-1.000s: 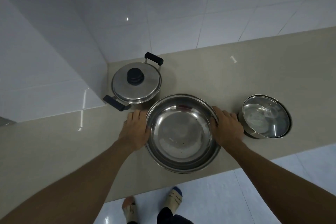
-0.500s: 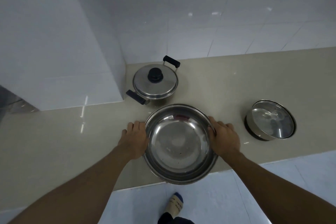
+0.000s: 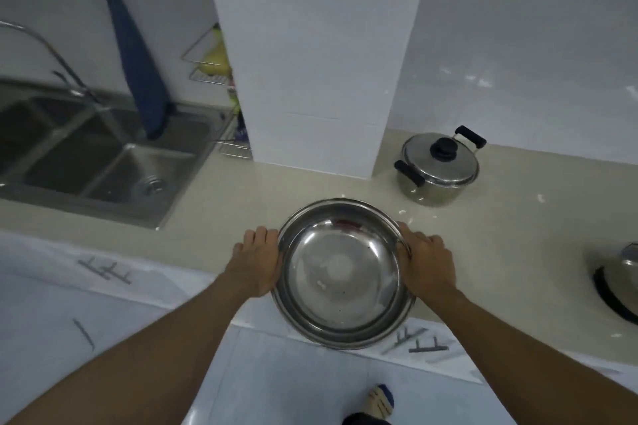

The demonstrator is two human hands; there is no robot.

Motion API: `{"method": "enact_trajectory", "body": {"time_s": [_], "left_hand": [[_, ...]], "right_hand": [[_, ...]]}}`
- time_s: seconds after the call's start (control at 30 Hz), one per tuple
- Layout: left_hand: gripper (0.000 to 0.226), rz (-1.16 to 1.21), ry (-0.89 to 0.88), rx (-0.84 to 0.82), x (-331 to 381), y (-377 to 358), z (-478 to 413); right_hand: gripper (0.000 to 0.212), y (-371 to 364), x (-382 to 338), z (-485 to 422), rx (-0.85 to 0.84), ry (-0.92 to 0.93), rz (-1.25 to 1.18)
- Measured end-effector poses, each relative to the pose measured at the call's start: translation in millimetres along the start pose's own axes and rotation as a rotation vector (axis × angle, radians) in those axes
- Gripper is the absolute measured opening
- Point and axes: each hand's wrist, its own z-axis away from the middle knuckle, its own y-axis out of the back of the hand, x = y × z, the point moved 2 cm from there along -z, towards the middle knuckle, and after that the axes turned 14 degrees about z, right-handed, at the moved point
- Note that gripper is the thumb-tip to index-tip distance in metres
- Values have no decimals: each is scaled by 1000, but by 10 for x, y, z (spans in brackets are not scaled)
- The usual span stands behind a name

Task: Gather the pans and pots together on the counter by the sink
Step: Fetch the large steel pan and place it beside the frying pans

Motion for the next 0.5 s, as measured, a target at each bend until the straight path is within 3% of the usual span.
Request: {"method": "enact_trajectory", "body": {"time_s": [0.5], "left_hand": [[35,73,382,293,-2212,1101,1248]], "right_hand": [[41,365,-2926,-468,93,491,-75]]}}
